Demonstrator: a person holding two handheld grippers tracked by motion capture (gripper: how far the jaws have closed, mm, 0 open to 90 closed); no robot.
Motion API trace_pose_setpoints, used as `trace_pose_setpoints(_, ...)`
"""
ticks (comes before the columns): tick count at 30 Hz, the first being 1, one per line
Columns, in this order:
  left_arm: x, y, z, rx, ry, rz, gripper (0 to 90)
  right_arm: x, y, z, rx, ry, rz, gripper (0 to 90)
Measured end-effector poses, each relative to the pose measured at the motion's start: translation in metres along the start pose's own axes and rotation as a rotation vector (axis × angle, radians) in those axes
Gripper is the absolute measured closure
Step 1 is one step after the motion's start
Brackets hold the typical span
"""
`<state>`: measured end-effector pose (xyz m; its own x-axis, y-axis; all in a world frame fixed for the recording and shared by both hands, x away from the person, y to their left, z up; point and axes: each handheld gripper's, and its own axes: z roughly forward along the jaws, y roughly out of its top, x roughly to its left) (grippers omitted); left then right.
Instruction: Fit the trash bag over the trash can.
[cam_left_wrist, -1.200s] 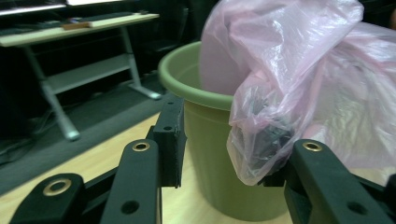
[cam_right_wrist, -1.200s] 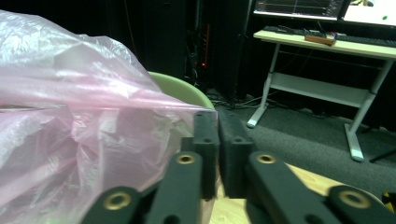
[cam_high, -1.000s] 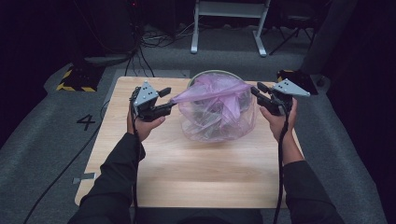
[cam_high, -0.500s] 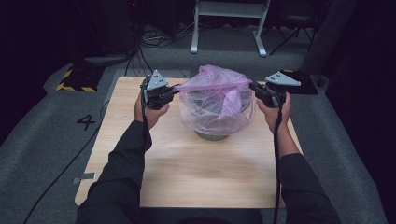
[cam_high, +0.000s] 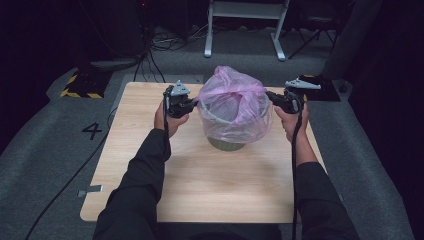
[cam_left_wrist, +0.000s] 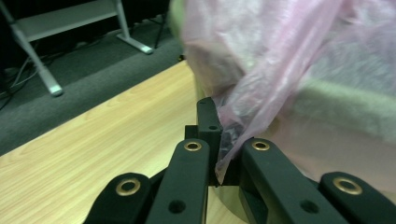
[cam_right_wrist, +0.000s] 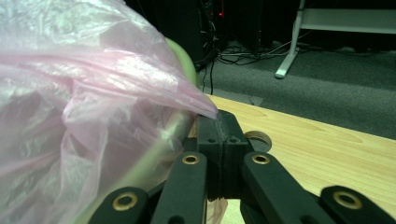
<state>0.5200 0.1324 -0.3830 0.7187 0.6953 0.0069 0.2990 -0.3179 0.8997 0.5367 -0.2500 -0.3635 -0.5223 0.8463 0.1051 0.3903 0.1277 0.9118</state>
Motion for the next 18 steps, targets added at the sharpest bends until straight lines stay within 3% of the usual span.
trace_pose_setpoints(7, -0.004, -0.015, -0.009, -0.014, -0.069, 0.015, 90.0, 0.002, -0.007, -0.006, -0.007, 0.062, -0.019, 90.0)
trace_pose_setpoints(11, -0.012, -0.021, -0.019, -0.018, -0.081, 0.046, 90.0, 0.007, -0.013, -0.013, -0.025, 0.093, 0.001, 90.0)
trace_pose_setpoints(18, -0.03, -0.033, -0.044, -0.018, -0.099, 0.099, 90.0, 0.02, -0.024, -0.032, -0.025, 0.148, -0.043, 90.0)
